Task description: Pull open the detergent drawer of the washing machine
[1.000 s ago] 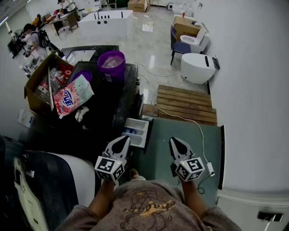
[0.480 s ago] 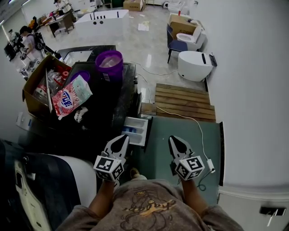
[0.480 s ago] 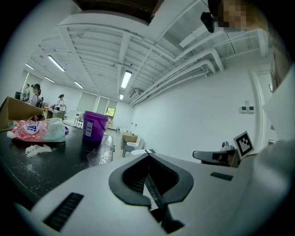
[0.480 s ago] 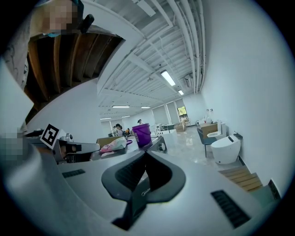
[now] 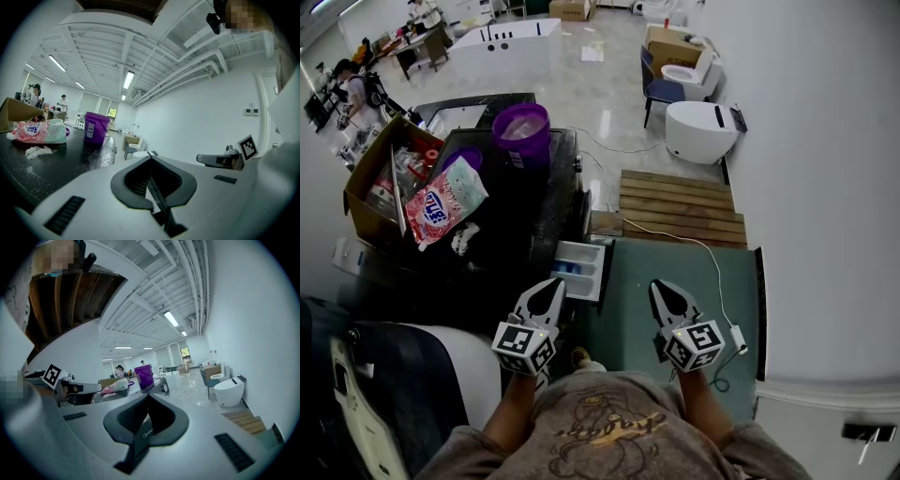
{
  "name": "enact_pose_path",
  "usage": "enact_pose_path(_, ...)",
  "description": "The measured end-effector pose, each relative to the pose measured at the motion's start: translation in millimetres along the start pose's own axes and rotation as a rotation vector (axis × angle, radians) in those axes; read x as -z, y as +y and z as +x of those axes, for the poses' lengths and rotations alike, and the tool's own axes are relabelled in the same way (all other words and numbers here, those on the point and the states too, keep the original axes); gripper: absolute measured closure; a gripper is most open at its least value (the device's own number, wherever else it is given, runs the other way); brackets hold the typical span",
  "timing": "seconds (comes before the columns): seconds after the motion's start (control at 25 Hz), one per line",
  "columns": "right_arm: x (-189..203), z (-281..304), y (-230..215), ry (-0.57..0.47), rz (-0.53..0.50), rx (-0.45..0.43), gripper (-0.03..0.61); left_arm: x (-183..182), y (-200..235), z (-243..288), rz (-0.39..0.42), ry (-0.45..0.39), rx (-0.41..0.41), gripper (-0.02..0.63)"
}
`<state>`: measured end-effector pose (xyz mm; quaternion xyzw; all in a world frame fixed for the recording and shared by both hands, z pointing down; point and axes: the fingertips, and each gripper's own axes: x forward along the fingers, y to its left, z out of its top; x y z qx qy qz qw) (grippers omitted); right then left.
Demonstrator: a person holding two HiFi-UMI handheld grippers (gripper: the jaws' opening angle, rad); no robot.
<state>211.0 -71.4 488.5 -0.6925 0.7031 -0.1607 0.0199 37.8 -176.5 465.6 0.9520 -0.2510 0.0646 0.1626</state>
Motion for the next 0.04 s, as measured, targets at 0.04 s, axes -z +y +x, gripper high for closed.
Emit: enact_pose_path(0.04, 0.4, 0.1, -0.4, 0.001, 0.000, 0.000, 0.574, 0.3, 0.0, 0.5, 0.000, 0.001, 0.001, 0.592)
